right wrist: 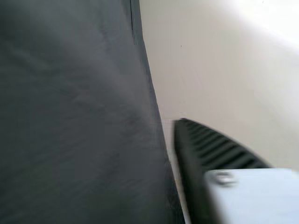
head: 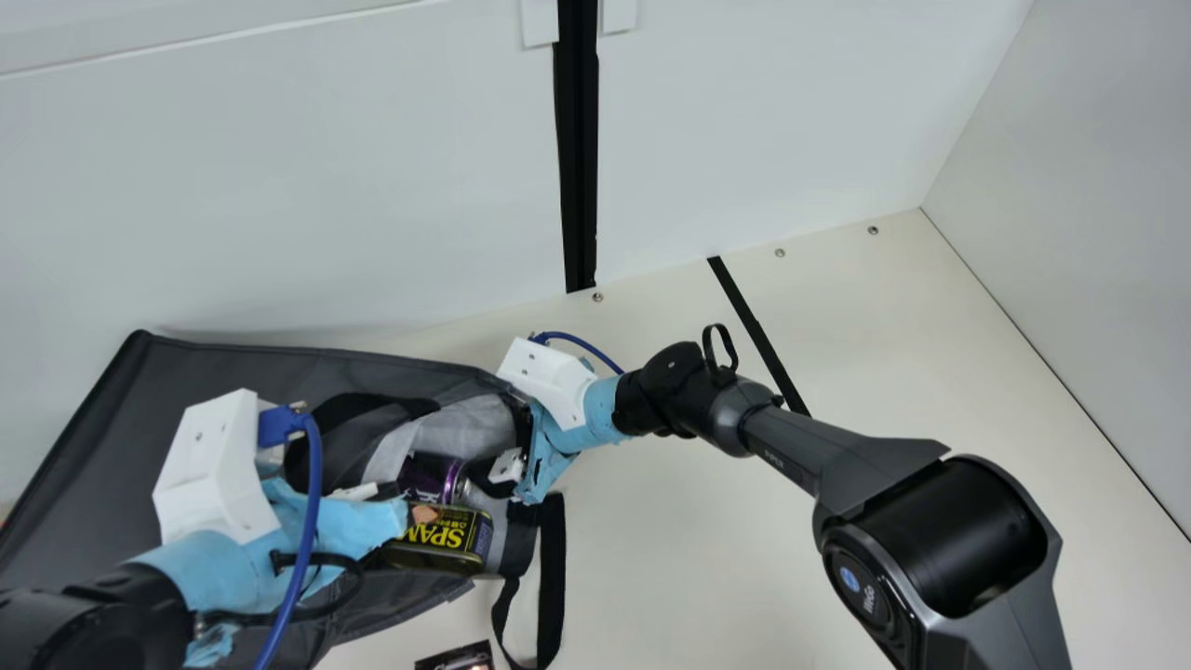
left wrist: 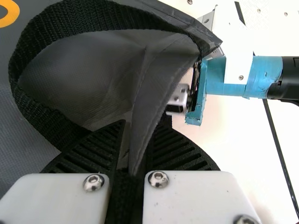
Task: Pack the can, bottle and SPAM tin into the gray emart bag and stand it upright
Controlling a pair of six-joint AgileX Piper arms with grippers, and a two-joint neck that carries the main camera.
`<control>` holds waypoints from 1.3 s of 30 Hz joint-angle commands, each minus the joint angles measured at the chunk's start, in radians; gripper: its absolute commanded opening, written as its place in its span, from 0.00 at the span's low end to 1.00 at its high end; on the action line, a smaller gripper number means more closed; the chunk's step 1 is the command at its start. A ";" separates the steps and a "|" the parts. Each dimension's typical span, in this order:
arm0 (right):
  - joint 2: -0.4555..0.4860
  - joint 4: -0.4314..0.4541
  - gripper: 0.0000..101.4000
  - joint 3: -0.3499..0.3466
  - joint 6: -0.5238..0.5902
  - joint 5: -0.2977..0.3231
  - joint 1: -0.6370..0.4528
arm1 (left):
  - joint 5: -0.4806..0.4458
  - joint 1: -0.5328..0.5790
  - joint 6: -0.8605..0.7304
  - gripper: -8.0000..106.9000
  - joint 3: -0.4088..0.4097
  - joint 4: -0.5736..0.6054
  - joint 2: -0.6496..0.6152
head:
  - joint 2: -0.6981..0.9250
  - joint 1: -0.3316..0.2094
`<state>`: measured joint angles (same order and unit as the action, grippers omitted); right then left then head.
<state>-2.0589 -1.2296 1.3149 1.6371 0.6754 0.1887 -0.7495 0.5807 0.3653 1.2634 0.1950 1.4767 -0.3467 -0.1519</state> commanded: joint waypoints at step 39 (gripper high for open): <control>0.492 0.015 0.00 -0.377 -0.277 0.319 -0.238 | -0.015 -0.019 -0.083 0.00 0.037 -0.008 -0.032 | -0.002 -0.023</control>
<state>-1.6128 -1.2107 0.9483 1.3796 0.9656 -0.0338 -0.7597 0.5633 0.2900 1.2916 0.1892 1.4469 -0.3482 -0.1519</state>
